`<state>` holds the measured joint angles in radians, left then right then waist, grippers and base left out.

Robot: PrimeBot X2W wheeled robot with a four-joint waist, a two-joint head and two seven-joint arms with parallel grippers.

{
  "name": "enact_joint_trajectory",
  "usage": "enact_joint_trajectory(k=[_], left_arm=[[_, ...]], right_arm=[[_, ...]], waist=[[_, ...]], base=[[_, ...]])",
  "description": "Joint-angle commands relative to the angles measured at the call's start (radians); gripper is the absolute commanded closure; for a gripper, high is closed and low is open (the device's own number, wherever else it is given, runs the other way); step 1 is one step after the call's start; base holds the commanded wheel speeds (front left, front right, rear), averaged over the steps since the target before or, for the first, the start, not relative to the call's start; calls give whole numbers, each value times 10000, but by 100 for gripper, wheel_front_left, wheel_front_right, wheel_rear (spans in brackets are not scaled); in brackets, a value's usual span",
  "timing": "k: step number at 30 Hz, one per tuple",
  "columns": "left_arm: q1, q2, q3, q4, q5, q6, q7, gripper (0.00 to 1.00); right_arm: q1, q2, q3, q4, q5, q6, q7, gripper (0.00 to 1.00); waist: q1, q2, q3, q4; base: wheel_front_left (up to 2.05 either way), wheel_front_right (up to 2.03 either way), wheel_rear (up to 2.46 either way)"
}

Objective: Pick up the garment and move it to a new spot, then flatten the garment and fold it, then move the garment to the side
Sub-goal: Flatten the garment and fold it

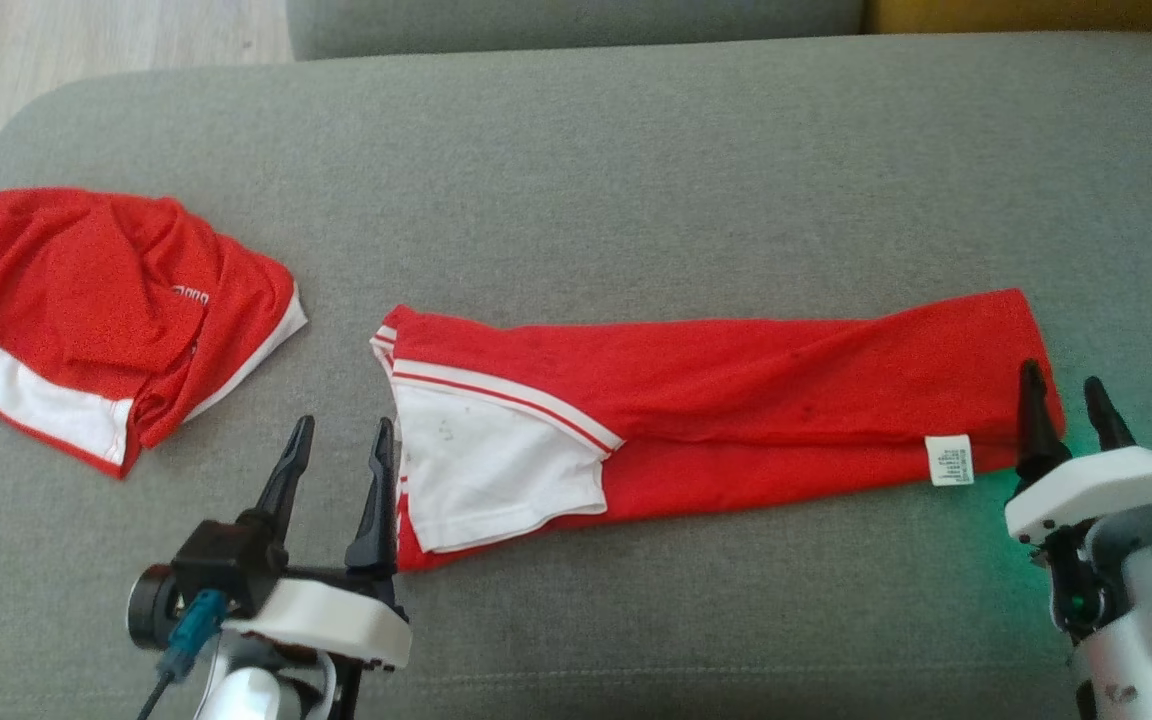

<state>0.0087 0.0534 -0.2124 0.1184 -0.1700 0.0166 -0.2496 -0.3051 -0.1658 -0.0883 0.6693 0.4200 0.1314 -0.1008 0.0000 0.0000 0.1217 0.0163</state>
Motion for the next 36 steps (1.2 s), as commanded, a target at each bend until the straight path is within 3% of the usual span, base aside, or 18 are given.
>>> enact_joint_trajectory(k=[1, 16, 17, 18, 19, 24, 28, 33, 36], left_arm=[[-426, -30, 269, -256, 9, -3, -122, 0], [-799, -31, 113, -252, 5, 98, -122, 0], [-832, -31, 110, -239, -1, 109, -122, 0], [-863, -31, 112, -225, -7, 119, -122, 0], [-892, -31, 115, -214, -13, 128, -122, 0], [-950, -31, 135, -184, -33, 160, -122, 0], [-916, -31, 172, -147, -47, 176, -122, 0], [-827, -31, 210, -132, -80, 179, -122, 0], [-780, -31, 219, -132, -130, 183, -122, 0]], right_arm=[[-383, -79, 96, 36, -12, -7, 97, 0], [-1772, -145, -378, 2172, -625, -7, 1053, 0], [-1810, -119, -341, 2260, -590, -7, 1166, 36], [-1841, -98, -288, 2313, -548, -7, 1247, 86], [-1869, -99, -230, 2327, -515, -7, 1261, 100], [-1886, -240, -116, 2334, -417, -7, 1089, 100], [-1919, -704, -346, 2416, -739, -7, 555, 100], [-2228, -1555, -1703, 2863, -2156, -7, -578, 100], [-2445, -1595, -2649, 3058, -3143, -7, -936, 100]], waist=[[0, 0, 114, 96], [0, 0, 703, 299], [0, 0, 708, 299], [0, 0, 708, 295], [0, 0, 706, 290], [0, 0, 624, 244], [0, 0, 478, 177], [0, 0, 279, 119], [0, 0, 143, 105]], base=[[0, 0, 0], [0, 0, 0], [0, 0, 0], [0, 0, 0], [0, 0, 0], [0, 0, 0], [0, 0, 0], [0, 0, 0], [0, 0, 0]])
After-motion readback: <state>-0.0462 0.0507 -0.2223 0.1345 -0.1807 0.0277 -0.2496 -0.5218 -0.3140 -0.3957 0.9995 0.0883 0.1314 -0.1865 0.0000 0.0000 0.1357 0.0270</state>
